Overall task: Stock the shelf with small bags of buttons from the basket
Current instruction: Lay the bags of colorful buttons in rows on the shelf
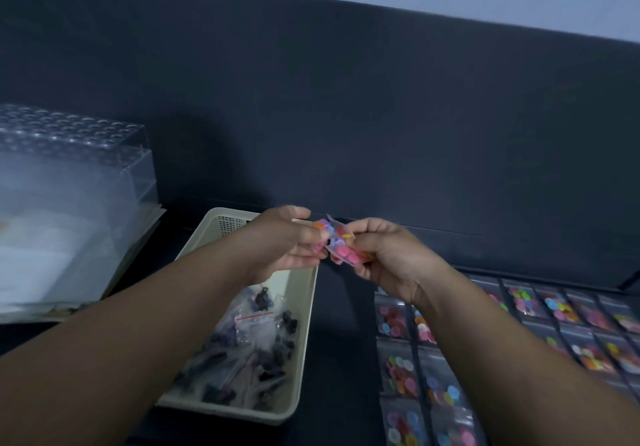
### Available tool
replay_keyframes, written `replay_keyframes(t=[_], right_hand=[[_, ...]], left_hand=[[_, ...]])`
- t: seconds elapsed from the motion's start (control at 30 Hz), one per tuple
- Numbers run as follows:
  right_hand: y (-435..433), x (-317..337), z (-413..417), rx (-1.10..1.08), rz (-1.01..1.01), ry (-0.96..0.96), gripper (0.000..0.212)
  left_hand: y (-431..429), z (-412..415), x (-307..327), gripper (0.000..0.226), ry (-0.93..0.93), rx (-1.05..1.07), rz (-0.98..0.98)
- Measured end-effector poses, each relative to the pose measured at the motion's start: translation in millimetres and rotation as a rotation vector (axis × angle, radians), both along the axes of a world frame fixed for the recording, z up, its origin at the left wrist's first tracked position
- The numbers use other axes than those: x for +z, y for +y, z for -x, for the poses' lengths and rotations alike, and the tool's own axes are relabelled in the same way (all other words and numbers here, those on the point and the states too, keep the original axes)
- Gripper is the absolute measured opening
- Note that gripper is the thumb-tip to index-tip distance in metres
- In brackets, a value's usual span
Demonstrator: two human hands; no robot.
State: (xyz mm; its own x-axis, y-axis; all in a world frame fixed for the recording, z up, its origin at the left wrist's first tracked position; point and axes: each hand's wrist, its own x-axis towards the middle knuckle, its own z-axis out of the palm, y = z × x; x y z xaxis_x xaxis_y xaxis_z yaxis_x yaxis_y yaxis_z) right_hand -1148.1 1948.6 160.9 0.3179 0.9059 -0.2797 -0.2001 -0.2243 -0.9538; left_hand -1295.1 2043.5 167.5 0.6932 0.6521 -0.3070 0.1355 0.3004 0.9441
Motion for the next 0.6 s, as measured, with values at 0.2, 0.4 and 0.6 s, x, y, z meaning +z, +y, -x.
replay_keyframes(t=[0.2, 0.4, 0.6], right_hand=[[-47, 3, -23, 0.062, -0.054, -0.025, 0.015], [-120, -1, -74, 0.000, -0.051, -0.038, 0.020], [-207, -10, -139, -0.089, 0.038, -0.132, 0.024]], left_hand=[[-47, -21, 12, 0.033, 0.057, -0.130, -0.125], [-120, -77, 10, 0.013, 0.123, -0.141, -0.177], [-197, -142, -5, 0.013, 0.108, -0.109, -0.131]])
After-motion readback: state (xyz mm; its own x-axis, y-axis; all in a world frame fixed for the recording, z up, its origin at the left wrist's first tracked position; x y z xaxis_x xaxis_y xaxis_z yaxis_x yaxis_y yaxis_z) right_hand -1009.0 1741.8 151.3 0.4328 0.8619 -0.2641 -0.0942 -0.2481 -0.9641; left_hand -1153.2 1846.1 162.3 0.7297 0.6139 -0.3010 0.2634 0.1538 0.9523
